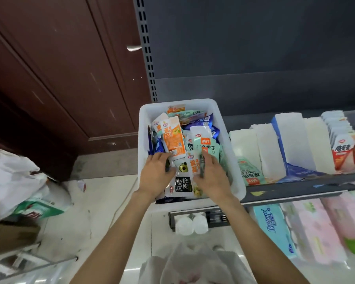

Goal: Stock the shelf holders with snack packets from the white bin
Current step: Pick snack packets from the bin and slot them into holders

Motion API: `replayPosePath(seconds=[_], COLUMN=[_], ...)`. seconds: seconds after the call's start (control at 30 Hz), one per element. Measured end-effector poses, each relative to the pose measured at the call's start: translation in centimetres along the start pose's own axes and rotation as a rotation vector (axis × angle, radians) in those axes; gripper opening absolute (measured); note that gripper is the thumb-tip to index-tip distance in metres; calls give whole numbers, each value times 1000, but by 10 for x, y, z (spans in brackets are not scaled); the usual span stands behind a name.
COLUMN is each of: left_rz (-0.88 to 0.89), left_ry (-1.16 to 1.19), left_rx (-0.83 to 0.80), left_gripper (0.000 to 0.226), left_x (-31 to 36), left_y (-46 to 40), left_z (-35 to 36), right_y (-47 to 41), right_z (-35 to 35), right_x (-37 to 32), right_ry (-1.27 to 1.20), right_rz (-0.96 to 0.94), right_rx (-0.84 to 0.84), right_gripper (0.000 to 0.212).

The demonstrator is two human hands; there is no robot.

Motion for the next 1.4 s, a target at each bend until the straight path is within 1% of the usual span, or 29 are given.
replayPosePath(seconds=[0.07, 0.1, 0.13, 0.17, 0.2, 0.23, 0.27, 0.3, 0.33, 0.4, 0.47, 0.53, 0.57, 0.6, 0.67, 0.7, 0.73, 0.77, 0.83, 0.87, 0.9, 0.97, 1.0, 1.07, 1.13, 1.2, 1.23, 1.33, 1.4], left_rz=[-35, -58, -83, -118, -148, -167, -161, -134, -86, 25, 130, 260, 339, 417, 523, 538, 528, 490, 332, 242, 178, 146, 155, 182, 196, 195, 197, 166, 86], left_ry=[113, 218, 374, 564, 757, 917, 1022, 1072, 1081, 989, 801, 581, 475, 391, 332, 338, 341, 329, 292, 270, 240, 203, 188, 132, 90, 100, 114, 166, 206], left_rx=[61, 71, 44, -32, -141, -251, -329, -362, -347, -243, -147, -48, 22, 104, 246, 290, 306, 286, 140, 49, -32, -114, -130, -135, -141, -148, -150, -121, -111], left_gripper=[43, 43, 43, 43, 42, 40, 38, 36, 34, 25, 24, 21, 19, 18, 19, 21, 27, 38, 62, 69, 74, 80, 81, 83, 82, 80, 78, 68, 59], left_x=[0, 2, 5, 12, 22, 33, 45, 54, 63, 73, 84, 103, 115, 130, 156, 166, 172, 175, 168, 160, 153, 145, 144, 146, 149, 151, 151, 144, 136], left_y=[0, 0, 1, 1, 3, 6, 9, 10, 8, 3, -4, -11, -13, -14, -16, -18, -22, -28, -41, -44, -44, -39, -35, -30, -28, -27, -26, -23, -20], left_z=[-10, -14, -16, -17, -17, -17, -18, -20, -24, -32, -38, -45, -49, -54, -57, -54, -48, -38, -7, 9, 24, 46, 53, 61, 65, 66, 65, 60, 56], right_y=[9, 15, 20, 24, 27, 29, 29, 29, 29, 28, 30, 36, 39, 43, 50, 54, 56, 56, 50, 46, 43, 37, 35, 31, 23, 17, 16, 16, 18], right_z=[-29, -44, -54, -61, -63, -65, -67, -70, -73, -83, -104, -134, -150, -165, -193, -204, -211, -214, -209, -202, -193, -174, -166, -152, -136, -122, -117, -106, -102], right_x=[-2, -3, -4, -6, -9, -15, -20, -24, -26, -22, -14, -6, -1, 6, 15, 21, 29, 41, 74, 91, 106, 126, 128, 122, 113, 113, 116, 126, 130], right_ry=[-224, -391, -625, -883, -1094, -1219, -1255, -1241, -1199, -1078, -892, -631, -494, -350, -114, -76, -83, -108, -194, -252, -292, -284, -244, -136, -30, 120, 200, 367, 361], right_rz=[30, 54, 90, 151, 215, 239, 226, 192, 159, 102, -5, -132, -174, -203, -265, -295, -302, -278, -184, -134, -87, -25, -18, -73, -181, -297, -325, -319, -327], right_rx=[221, 298, 331, 312, 255, 191, 139, 107, 98, 136, 201, 273, 308, 350, 460, 521, 581, 630, 677, 681, 678, 672, 676, 663, 561, 459, 417, 317, 303], right_gripper=[52, 41, 32, 26, 22, 20, 19, 19, 20, 23, 38, 58, 63, 60, 35, 22, 13, 9, 10, 11, 11, 13, 12, 14, 22, 28, 31, 40, 45])
Point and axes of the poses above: each hand's wrist, its own y-axis away from the middle knuckle, its own z-axis out of the palm, x = y × z, the point moved 7 cm from there along -y, towards the middle knuckle, and after that the axes turned 6 degrees about -y, right-handed, at the moved point
